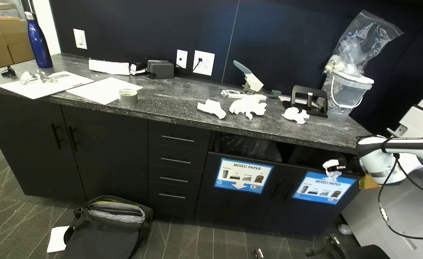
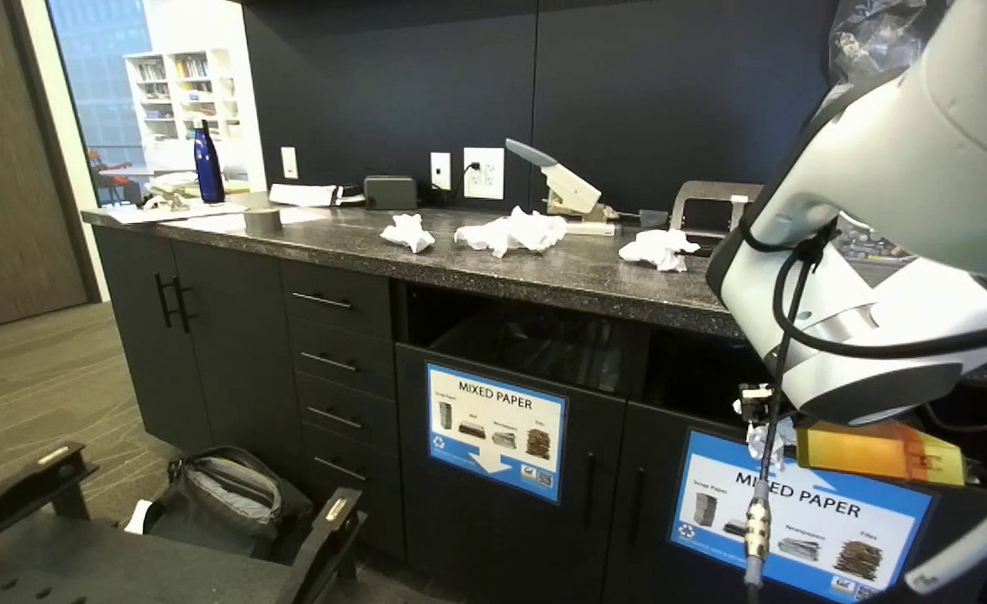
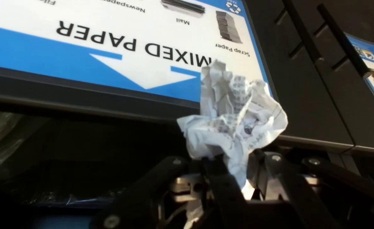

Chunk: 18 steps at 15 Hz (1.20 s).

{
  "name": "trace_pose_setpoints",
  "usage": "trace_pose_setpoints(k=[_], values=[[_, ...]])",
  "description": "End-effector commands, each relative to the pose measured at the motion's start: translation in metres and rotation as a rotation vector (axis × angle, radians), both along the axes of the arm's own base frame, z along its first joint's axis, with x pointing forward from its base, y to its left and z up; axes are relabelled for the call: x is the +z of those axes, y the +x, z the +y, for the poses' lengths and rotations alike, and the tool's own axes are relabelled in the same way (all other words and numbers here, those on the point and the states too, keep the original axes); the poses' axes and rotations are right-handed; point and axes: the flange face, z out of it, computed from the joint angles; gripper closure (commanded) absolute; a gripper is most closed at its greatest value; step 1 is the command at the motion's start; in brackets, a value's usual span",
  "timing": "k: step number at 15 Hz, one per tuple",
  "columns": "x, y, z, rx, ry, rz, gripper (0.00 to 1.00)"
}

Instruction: Place one paper from the counter inside the waste bin on the right, place four papers from the counter inside the bin on the left

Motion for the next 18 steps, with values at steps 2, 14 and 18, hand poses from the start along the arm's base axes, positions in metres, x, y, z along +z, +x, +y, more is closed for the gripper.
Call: trace_pose_setpoints(k=[2,14,18], values=[[-0.014,0.024,0.001,-0.049,0.016,-0.055,0.90],[-0.011,0.042,0.023,-0.178,-0.073,-0.140,0.92],[-0.006,0.047,0.027,-0.190,-0.094,-0.159,0.92]])
